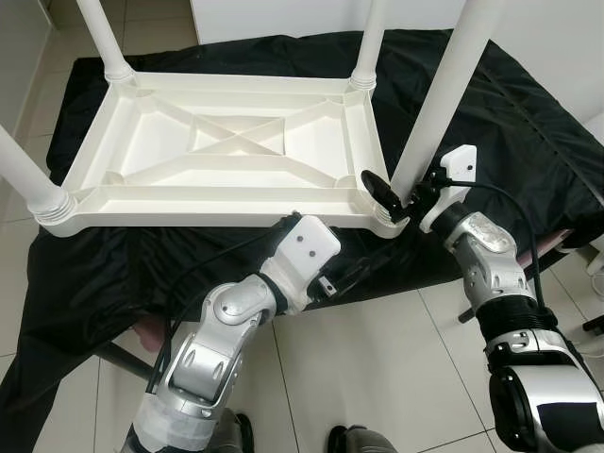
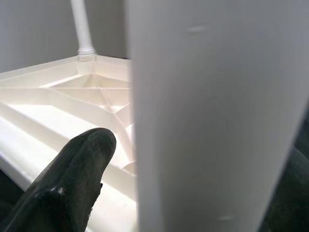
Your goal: Building children table
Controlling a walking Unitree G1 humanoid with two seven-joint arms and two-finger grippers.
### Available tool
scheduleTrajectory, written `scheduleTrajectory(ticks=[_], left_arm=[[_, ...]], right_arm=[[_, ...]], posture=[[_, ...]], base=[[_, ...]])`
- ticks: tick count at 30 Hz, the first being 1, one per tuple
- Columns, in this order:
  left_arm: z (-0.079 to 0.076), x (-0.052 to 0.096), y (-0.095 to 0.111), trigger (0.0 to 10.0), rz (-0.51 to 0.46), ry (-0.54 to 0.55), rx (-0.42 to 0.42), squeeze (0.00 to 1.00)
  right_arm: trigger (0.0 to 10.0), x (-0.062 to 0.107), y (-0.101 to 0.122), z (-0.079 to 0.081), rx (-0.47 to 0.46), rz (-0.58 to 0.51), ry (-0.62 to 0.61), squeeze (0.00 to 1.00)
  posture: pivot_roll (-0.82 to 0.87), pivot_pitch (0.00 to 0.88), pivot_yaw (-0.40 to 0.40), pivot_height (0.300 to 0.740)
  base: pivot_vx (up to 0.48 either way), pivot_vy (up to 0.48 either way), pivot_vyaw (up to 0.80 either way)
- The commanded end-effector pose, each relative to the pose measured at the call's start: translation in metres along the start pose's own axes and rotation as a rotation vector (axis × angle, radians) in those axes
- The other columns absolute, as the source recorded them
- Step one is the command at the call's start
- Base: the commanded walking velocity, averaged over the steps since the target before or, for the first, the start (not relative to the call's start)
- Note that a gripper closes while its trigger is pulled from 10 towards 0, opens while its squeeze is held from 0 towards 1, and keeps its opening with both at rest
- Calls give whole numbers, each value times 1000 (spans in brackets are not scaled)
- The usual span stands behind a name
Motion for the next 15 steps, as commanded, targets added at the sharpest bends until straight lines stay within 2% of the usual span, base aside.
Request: scheduleTrajectory(ticks=[1, 5, 9, 10, 11, 12, 14, 15], left_arm=[[7, -1, -4, 10000, 11, 91, -9, 0], [18, 3, -24, 10000, 89, 151, -46, 0], [19, 4, -27, 10000, 90, 165, -48, 0], [17, 6, -30, 10000, 93, 167, -70, 0], [16, 7, -31, 10000, 97, 167, -87, 0], [16, 7, -30, 10000, 85, 170, -86, 0], [16, 8, -29, 10000, 76, 172, -83, 0], [16, 7, -28, 10000, 71, 167, -83, 0]], right_arm=[[10000, 4, -8, 3, 5, 24, 16, 0], [10000, 3, -12, 8, 25, 51, 71, 0], [10000, 1, -13, 11, 27, 55, 96, 0], [7647, 2, -17, 11, 39, 69, 99, 0], [7647, 3, -19, 11, 48, 80, 100, 0], [1059, 4, -22, 12, 48, 87, 109, 0], [1059, 4, -23, 13, 46, 90, 115, 0], [0, 6, -25, 14, 44, 97, 131, 0]], posture=[[-48, 117, 37, 740], [-49, 96, 15, 740], [-50, 91, 11, 740], [-55, 91, 11, 740], [-54, 94, 12, 740], [-54, 96, 14, 740], [-54, 96, 14, 740], [-53, 91, 14, 740]], base=[[0, 0, 0], [0, 0, 0], [0, 0, 0], [0, 0, 0], [0, 0, 0], [0, 0, 0], [0, 0, 0], [0, 0, 0]])
Point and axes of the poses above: a point about 5 cm out from each wrist's last joint towards the gripper, its own x axis pointing back from the gripper into the wrist, its own y axis along the axis of the wrist's last joint, z = x × y, the point moved 4 cm from there along -x, pointing out of the wrist towards the gripper, and after that the axes turned 5 degrees about x, right-handed, at the moved point
